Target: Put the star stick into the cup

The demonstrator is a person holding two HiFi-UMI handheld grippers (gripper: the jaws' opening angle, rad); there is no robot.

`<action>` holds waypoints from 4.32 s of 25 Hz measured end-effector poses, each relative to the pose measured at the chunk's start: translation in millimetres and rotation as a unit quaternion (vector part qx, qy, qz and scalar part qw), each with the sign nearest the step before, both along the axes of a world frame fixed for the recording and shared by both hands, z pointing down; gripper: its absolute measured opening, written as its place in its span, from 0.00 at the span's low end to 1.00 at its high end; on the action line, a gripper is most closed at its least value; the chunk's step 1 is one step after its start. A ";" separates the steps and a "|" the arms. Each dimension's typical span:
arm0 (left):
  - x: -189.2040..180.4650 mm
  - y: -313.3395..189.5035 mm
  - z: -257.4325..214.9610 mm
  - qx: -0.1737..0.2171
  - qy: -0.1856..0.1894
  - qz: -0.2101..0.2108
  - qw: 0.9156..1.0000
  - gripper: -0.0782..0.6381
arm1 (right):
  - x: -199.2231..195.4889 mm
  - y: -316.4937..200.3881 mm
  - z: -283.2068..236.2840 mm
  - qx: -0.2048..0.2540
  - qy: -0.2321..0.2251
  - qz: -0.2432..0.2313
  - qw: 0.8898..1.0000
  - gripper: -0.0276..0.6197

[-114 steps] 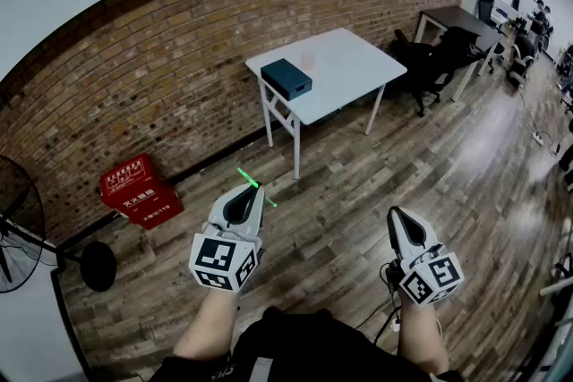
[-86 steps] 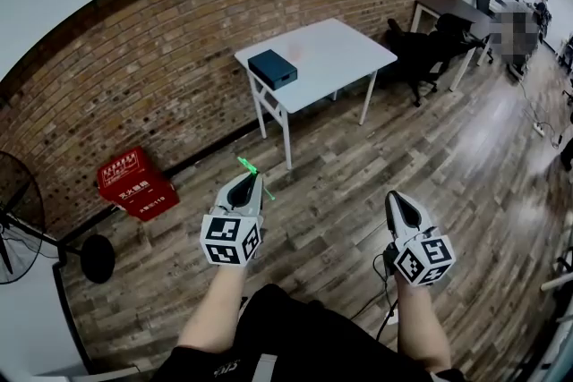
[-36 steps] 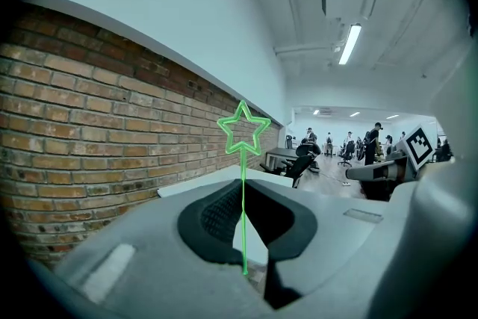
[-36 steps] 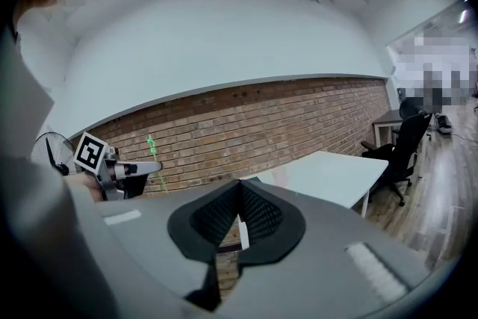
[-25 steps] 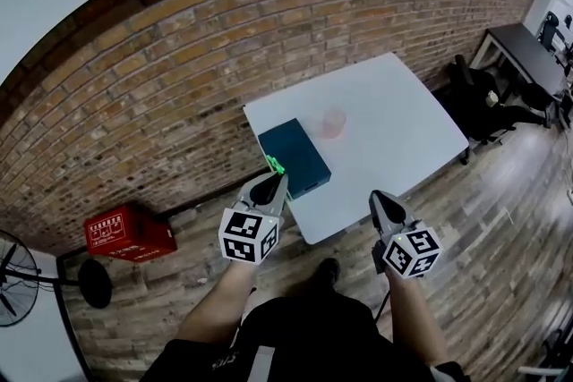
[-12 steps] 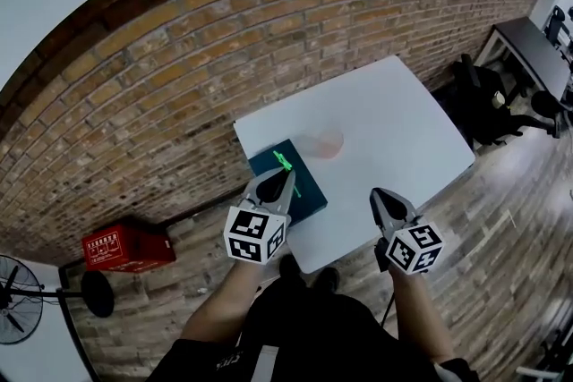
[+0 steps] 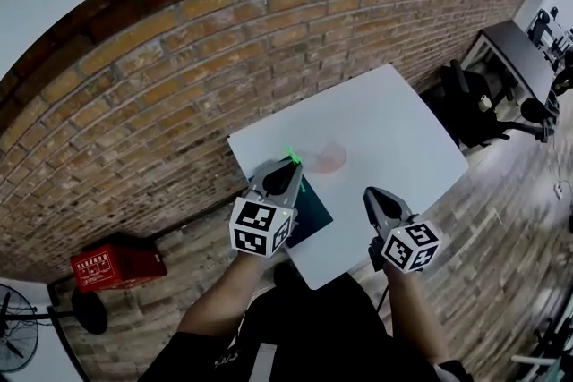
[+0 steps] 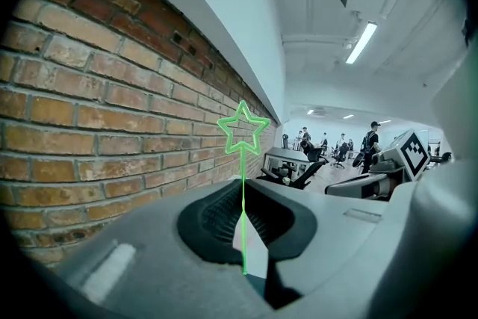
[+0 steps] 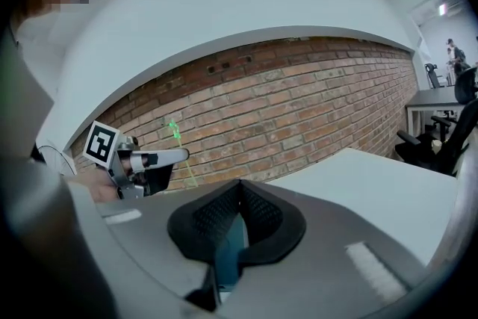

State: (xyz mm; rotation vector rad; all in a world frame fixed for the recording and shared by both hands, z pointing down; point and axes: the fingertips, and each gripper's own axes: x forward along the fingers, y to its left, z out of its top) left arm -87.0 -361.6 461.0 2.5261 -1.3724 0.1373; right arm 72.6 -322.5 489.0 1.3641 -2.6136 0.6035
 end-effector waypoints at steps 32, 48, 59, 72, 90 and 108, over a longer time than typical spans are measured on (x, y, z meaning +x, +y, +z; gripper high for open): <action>102.7 -128.4 43.7 -0.031 -0.001 0.057 0.998 0.13 | 70.4 -81.7 63.4 -0.078 -0.022 0.024 0.996 0.04; 129.4 -125.5 120.4 -0.100 -0.030 0.093 0.990 0.13 | 82.6 -82.3 73.2 -0.094 -0.023 0.022 0.995 0.04; 109.6 -131.3 137.5 -0.116 -0.046 0.084 0.989 0.15 | 75.2 -81.0 70.2 -0.094 -0.020 0.018 0.995 0.04; 94.3 -124.1 137.1 -0.129 -0.049 0.083 0.987 0.44 | 59.7 -71.5 64.0 -0.091 -0.023 0.018 0.995 0.04; 74.1 -81.3 121.6 -0.136 -0.065 0.115 0.982 0.56 | 36.8 -28.6 48.0 -0.077 -0.033 0.043 0.996 0.04; 7.3 -13.7 -0.3 0.008 0.005 0.063 0.998 0.18 | 1.1 13.9 -22.5 0.007 0.023 0.002 1.000 0.04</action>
